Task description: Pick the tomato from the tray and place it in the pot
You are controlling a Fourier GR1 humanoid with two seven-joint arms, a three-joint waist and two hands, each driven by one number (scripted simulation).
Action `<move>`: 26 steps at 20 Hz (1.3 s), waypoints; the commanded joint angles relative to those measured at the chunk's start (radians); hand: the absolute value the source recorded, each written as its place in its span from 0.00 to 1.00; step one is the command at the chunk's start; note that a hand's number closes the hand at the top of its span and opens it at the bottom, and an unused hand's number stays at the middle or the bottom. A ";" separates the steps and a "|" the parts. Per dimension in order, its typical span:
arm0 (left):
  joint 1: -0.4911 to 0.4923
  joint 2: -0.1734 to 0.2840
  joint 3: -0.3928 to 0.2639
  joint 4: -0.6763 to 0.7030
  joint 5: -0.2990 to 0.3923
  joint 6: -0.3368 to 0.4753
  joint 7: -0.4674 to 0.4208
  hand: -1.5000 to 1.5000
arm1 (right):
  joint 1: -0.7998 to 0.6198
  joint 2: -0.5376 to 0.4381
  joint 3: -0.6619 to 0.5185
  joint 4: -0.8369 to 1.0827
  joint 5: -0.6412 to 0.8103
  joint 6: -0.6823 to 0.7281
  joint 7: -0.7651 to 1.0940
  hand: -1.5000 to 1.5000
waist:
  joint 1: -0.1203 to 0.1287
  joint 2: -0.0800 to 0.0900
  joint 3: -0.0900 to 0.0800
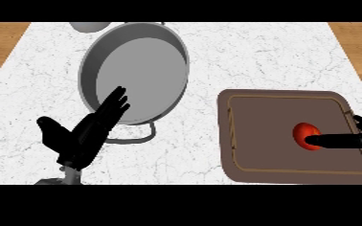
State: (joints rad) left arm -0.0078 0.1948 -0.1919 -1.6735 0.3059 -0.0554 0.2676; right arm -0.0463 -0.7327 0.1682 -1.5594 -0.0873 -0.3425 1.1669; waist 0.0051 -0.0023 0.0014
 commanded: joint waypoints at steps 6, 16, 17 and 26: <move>-0.001 -0.003 0.023 0.025 -0.006 -0.006 0.030 0.50 | 0.007 0.089 0.017 0.064 0.046 -0.029 0.100 0.00 | -0.004 0.002 -0.002; -0.036 -0.039 0.025 -0.008 -0.036 0.017 0.083 0.50 | -0.045 0.189 -0.009 0.132 0.102 -0.028 -0.090 1.00 | -0.002 0.002 -0.001; -0.005 -0.033 0.014 -0.011 -0.039 -0.007 0.058 0.50 | -0.131 0.173 -0.021 0.172 0.117 -0.019 -0.028 1.00 | 0.005 0.003 -0.001; -0.035 -0.055 -0.021 0.027 -0.049 -0.038 0.045 0.50 | -0.153 0.149 0.393 -0.080 0.372 0.197 -0.299 1.00 | 0.086 0.005 -0.007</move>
State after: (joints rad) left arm -0.0322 0.1469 -0.1827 -1.6627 0.2658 -0.0839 0.2937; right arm -0.1346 -0.5843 0.3566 -1.5520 0.1712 -0.2624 0.9540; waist 0.0351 -0.0051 -0.0090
